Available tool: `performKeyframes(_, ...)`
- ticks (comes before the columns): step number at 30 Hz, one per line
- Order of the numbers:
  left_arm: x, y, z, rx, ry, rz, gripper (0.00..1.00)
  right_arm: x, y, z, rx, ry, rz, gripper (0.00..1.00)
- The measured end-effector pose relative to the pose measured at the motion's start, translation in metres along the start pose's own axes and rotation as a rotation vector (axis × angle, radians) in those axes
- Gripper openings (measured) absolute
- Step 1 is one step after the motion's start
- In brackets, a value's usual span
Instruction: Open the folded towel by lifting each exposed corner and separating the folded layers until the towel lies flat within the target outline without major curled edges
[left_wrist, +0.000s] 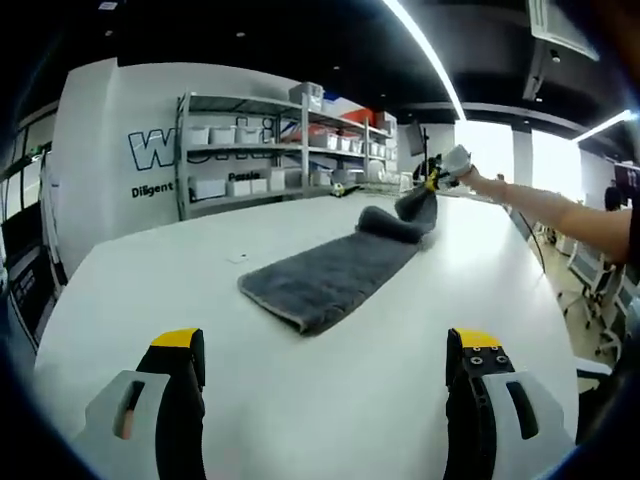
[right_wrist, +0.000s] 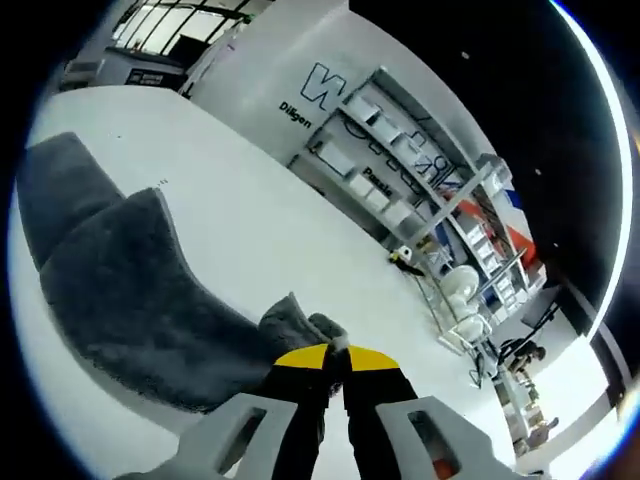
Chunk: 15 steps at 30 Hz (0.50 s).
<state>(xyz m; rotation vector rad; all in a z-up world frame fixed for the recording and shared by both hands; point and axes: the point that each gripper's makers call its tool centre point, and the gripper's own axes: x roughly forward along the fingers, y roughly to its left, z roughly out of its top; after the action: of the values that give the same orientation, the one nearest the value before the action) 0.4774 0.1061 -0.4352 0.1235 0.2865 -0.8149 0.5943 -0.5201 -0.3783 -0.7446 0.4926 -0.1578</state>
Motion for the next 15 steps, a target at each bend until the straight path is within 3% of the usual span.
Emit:
performKeyframes(8, 0.002, 0.001, -0.005, 0.002, 0.019, 0.007, 0.99, 0.028, -0.008, -0.042, -0.018, 0.084, -0.020, 0.01)
performKeyframes(15, 0.001, 0.004, -0.005, -0.014, 0.011, 0.012, 0.99, 0.037, -0.018, -0.084, 0.010, 0.159, -0.055, 0.01)
